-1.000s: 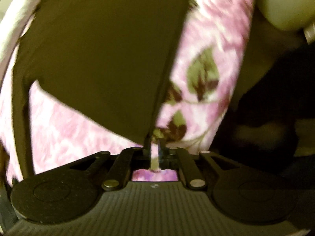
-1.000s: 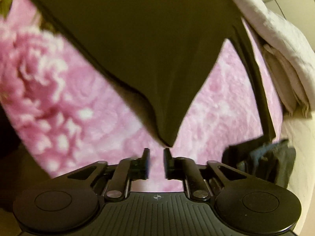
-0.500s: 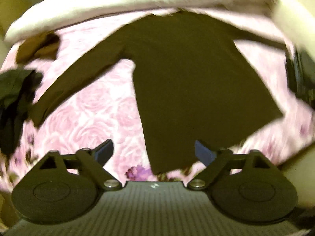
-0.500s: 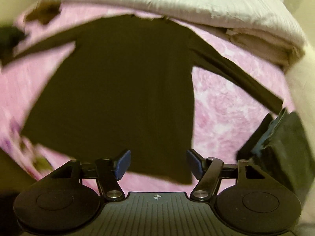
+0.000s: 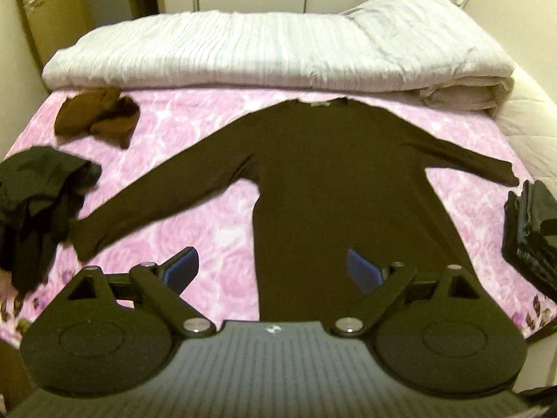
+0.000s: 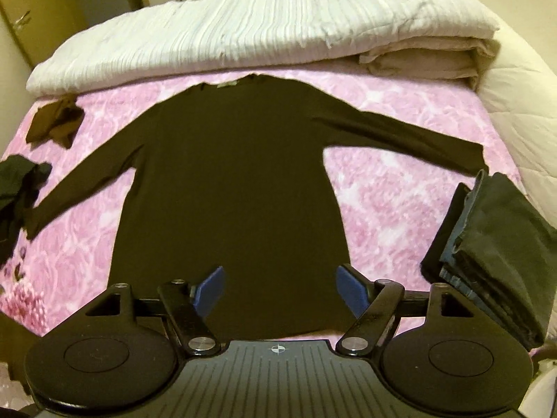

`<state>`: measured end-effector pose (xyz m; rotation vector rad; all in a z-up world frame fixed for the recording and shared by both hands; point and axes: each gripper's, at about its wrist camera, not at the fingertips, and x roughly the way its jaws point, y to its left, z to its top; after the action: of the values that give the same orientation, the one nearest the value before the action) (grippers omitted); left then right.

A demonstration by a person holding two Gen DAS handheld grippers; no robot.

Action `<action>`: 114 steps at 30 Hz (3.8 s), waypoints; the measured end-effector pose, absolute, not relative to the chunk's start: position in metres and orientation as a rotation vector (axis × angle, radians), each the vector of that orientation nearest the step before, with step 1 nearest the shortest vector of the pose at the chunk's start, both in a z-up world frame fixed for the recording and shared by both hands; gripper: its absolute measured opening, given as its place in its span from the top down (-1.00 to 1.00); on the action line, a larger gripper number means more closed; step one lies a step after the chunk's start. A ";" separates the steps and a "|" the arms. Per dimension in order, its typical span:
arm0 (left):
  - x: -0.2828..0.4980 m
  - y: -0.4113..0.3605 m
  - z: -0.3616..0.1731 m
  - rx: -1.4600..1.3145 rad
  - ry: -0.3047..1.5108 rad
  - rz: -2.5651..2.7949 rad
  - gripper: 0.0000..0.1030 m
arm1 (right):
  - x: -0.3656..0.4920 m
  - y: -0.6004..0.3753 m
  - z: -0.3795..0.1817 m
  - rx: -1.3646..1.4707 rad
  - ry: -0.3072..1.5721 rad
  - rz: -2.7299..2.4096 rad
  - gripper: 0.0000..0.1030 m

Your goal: Fold clothes

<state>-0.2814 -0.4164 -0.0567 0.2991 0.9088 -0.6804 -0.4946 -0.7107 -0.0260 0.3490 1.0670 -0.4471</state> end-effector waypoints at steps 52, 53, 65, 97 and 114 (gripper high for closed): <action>-0.255 -0.486 -0.129 0.572 0.916 -0.923 -0.73 | -0.481 -0.780 -0.072 0.285 1.063 -0.604 -0.46; -0.255 -0.499 -0.130 0.580 0.900 -0.943 -0.73 | -0.483 -0.791 -0.070 0.259 1.061 -0.615 -0.46; -0.309 -0.692 -0.171 0.627 0.873 -0.913 -0.74 | -0.496 -1.038 -0.094 0.009 1.058 -0.556 -0.44; -0.396 -0.967 -0.288 0.719 0.944 -0.977 -0.74 | -0.359 -1.286 -0.310 -0.067 1.144 0.092 1.00; -0.346 -1.003 -0.309 0.736 0.836 -1.082 -0.74 | -0.351 -1.235 -0.317 -0.275 1.076 0.229 0.44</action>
<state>-0.3458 -1.0034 -0.3089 0.7364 0.8362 -1.0823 -0.3509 -1.2349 -0.3169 -0.2748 1.0756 0.2286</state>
